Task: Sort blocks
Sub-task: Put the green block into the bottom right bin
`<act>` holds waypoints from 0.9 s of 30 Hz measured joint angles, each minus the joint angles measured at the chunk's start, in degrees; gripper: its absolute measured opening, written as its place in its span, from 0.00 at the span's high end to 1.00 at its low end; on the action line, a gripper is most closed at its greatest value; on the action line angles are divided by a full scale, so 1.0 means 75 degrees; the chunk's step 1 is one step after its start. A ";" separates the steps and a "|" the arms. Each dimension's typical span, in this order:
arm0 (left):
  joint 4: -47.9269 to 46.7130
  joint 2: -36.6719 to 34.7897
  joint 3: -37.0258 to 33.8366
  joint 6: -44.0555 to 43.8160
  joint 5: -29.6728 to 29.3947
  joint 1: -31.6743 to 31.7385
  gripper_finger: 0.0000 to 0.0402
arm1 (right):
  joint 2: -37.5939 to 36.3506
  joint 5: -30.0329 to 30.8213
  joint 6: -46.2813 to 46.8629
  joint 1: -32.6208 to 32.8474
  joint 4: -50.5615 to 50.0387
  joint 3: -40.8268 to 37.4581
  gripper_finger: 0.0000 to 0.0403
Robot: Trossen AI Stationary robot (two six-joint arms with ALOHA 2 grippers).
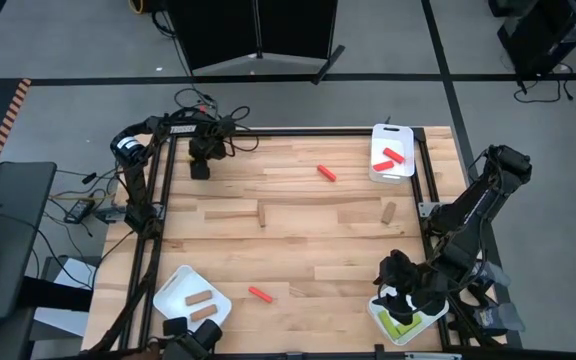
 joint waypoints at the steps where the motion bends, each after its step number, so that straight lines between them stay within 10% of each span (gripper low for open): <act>1: 0.0006 0.0000 0.0000 -0.0001 0.0000 0.0000 0.62 | 0.0000 0.0000 0.0000 0.0000 0.0000 0.0000 0.31; 6: -0.0020 0.0000 0.0005 -0.0044 -0.0007 0.0000 0.85 | 0.0000 0.0003 0.0000 0.0000 0.0000 0.0000 0.31; 19: -0.1194 -0.0563 0.0381 -0.0643 0.0138 -0.0144 0.85 | 0.0000 0.0004 -0.0106 0.0000 0.0000 0.0000 0.31; 27: -0.1728 -0.1809 0.1170 -0.1533 0.1509 -0.1065 0.85 | -0.0002 0.0462 -0.0595 0.0003 0.0010 0.0000 0.31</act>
